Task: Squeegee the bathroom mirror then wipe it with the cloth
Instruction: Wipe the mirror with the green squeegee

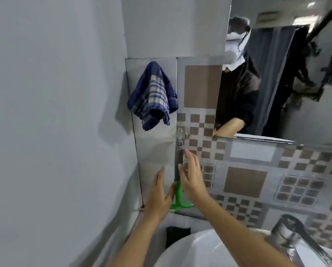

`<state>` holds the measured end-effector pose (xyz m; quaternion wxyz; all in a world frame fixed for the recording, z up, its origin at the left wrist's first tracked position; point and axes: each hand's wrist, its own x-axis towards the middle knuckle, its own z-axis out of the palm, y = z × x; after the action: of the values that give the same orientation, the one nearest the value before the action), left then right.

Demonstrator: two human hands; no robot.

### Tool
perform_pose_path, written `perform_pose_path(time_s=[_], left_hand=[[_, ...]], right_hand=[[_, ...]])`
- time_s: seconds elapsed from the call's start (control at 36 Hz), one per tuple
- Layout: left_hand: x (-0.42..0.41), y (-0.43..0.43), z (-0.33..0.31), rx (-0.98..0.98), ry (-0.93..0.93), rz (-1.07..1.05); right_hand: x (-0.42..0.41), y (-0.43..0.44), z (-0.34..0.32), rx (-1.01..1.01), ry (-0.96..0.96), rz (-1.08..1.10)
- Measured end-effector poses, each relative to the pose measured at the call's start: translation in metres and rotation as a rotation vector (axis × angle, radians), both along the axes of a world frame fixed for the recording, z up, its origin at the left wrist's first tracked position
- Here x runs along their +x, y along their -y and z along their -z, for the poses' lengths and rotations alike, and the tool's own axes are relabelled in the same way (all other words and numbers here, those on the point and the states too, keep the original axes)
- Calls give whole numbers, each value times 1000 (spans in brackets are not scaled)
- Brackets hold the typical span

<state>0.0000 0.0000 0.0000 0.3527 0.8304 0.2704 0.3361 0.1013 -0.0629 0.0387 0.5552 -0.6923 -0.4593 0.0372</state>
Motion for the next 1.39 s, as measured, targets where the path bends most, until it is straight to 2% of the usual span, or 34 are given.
perform_pose_path(time_s=[0.08,0.25,0.44,0.61,0.72,0.92,1.03,1.14,1.25,1.31,1.39], left_hand=[[10,-3,16,-88,-69,99],[22,-8,46,-283,-69,247],[23,-11,55,-323,-26,248],[7,-7,48,-292,-48,262],[-5,0,27,-228,-33,285],[-15,15,-13,22,-11,287],[-21,23,-41,79,16,360],[-26,28,-70,182,-48,441],[-33,38,-101,285,-172,494],[-34,47,-116,329,-252,518],[-30,62,-132,388,-316,551]], right_hand=[[3,-11,7,7,-32,57],[6,-19,25,-9,-108,40],[7,-19,24,32,-212,11],[0,-12,16,65,-213,-8],[-7,1,2,168,-261,-4],[-1,52,-51,319,-284,-48],[13,87,-86,349,-255,-59],[30,129,-116,356,-220,-59],[47,175,-128,226,-150,-96],[54,198,-130,107,-35,-62],[62,226,-135,-130,271,35]])
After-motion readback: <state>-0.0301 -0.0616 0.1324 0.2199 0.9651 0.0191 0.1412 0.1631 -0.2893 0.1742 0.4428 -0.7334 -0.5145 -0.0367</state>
